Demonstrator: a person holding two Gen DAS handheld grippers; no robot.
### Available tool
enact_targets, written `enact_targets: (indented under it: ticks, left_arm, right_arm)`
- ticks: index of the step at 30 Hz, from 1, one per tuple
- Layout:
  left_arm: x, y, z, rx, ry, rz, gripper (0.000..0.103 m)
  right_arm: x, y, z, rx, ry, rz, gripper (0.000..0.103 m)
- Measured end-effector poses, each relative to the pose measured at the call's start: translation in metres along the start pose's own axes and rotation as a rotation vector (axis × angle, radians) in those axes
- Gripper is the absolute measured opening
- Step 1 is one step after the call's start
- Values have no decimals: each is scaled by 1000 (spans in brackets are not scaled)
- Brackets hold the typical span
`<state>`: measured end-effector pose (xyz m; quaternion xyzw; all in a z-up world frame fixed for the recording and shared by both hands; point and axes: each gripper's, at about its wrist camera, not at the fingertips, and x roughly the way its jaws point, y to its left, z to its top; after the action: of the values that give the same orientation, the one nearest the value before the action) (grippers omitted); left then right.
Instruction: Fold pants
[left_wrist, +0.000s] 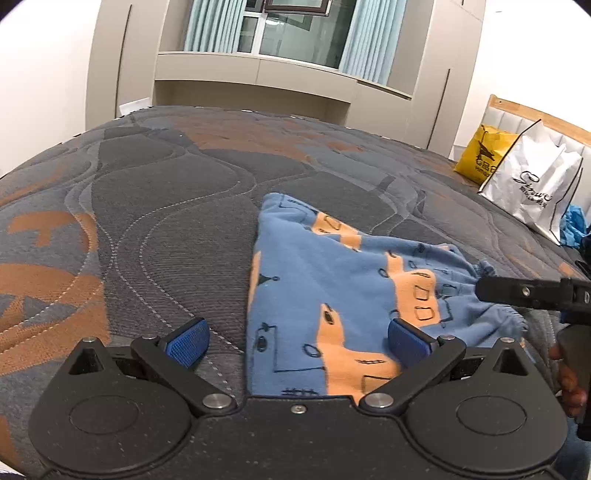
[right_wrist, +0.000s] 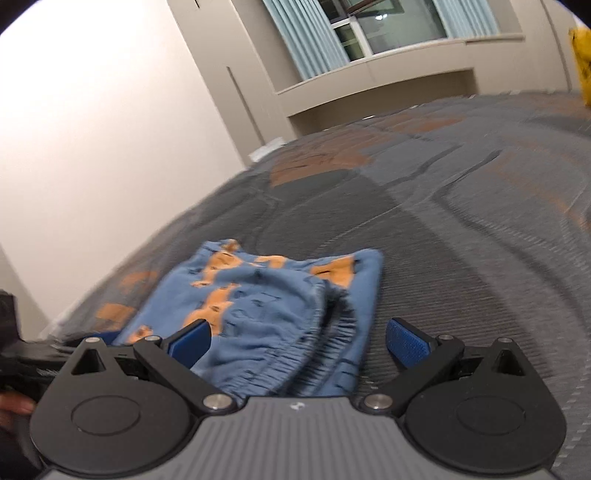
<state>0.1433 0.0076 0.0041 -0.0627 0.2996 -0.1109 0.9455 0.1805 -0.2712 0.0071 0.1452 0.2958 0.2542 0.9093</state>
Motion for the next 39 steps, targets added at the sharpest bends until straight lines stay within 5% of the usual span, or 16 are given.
enact_targets:
  ticks: [7, 10, 12, 14, 21, 25, 39]
  left_arm:
    - [1, 0, 2, -23, 2, -39, 102]
    - [-1, 2, 3, -45, -5, -51, 102]
    - [-3, 4, 4, -57, -14, -56, 92]
    - [-4, 6, 4, -76, -15, -65, 84]
    - [-5, 18, 5, -160, -24, -39, 42]
    - [-6, 23, 9, -197, -44, -54, 21]
    - [29, 11, 75, -94, -169, -35, 18]
  right_arm:
    - [3, -14, 5, 115, -44, 44, 97]
    - [1, -15, 4, 119, -50, 9, 72]
    - [2, -16, 2, 138, -56, -14, 52]
    - [2, -21, 1, 160, -59, -26, 43]
    - [-1, -20, -2, 153, -67, -28, 25]
    - [-4, -10, -1, 101, -90, -54, 20]
    - [17, 13, 60, -54, -191, -97, 16]
